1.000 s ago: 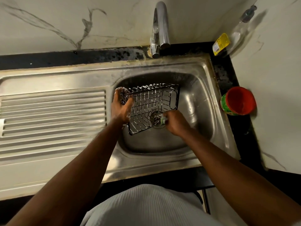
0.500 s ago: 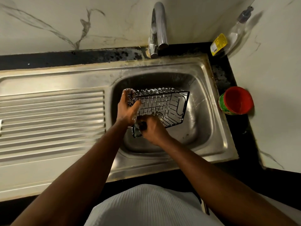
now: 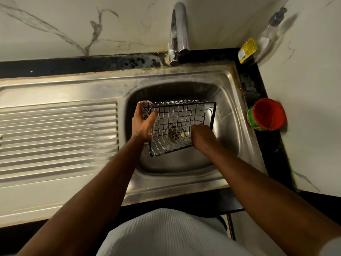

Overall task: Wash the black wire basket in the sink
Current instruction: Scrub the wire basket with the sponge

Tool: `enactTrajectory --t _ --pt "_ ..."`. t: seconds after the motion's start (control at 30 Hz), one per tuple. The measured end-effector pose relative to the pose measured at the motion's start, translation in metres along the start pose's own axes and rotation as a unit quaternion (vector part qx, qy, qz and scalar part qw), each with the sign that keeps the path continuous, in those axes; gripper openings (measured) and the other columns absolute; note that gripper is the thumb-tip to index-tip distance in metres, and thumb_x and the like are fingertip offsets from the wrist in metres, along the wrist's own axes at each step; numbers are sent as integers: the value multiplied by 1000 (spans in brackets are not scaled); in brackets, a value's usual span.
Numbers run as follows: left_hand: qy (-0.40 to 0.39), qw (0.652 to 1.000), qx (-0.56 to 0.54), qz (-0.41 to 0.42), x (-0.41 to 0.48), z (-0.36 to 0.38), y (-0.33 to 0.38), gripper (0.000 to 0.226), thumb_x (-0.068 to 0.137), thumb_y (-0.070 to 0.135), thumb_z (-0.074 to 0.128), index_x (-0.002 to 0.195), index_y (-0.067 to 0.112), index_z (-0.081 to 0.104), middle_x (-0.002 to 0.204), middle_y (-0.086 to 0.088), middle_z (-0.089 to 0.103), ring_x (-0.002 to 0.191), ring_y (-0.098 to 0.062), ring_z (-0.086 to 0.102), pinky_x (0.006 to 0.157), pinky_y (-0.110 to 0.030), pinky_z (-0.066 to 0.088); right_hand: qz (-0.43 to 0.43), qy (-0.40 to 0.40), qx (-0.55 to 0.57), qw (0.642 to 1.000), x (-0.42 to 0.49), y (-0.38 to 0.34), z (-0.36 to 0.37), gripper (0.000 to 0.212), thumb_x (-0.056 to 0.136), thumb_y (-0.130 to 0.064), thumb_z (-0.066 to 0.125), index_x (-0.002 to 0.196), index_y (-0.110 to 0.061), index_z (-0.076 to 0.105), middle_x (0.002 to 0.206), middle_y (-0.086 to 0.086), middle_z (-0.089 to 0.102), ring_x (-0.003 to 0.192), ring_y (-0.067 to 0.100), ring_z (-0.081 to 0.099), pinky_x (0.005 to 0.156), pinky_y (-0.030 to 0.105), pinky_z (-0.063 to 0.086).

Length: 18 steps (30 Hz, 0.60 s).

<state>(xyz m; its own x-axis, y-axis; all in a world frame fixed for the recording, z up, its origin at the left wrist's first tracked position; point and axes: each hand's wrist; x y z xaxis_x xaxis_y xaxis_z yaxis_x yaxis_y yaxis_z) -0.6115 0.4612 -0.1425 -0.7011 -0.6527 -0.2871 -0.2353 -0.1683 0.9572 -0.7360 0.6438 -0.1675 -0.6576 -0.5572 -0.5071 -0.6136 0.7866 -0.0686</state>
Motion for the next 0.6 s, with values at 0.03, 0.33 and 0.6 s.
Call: enactTrajectory --t 0.03,0.33,0.6 --pt "-5 1000 4 2 1 -1 -1 44 86 34 68 123 14 56 112 -4 65 104 -21 65 87 -32 59 16 -19 34 999 -2 -6 0 36 89 1 69 124 -6 63 122 15 66 116 30 63 91 36 52" --pt "4 996 15 -87 -1 0 -20 34 87 35 72 116 21 59 106 1 67 105 -23 69 91 -41 56 -52 -114 350 928 -38 -105 17 19 91 -7 71 110 -11 71 94 -1 69 86 17 68 64 22 49" --pt "-40 978 -52 -199 -6 -12 -24 54 105 31 58 155 25 38 163 -9 36 141 -38 47 97 -31 56 269 59 724 633 17 -46 -6 17 94 -6 68 109 -12 71 107 7 73 88 15 73 64 23 59"
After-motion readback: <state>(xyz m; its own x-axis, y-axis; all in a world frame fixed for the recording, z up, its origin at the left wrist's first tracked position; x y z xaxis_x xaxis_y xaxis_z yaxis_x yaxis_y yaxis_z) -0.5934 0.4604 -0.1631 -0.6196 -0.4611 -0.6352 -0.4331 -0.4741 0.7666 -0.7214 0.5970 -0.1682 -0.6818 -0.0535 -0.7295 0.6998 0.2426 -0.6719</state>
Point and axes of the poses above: each hand's wrist, its own x-axis towards the middle knuckle, its own z-axis out of the palm, y = z × x
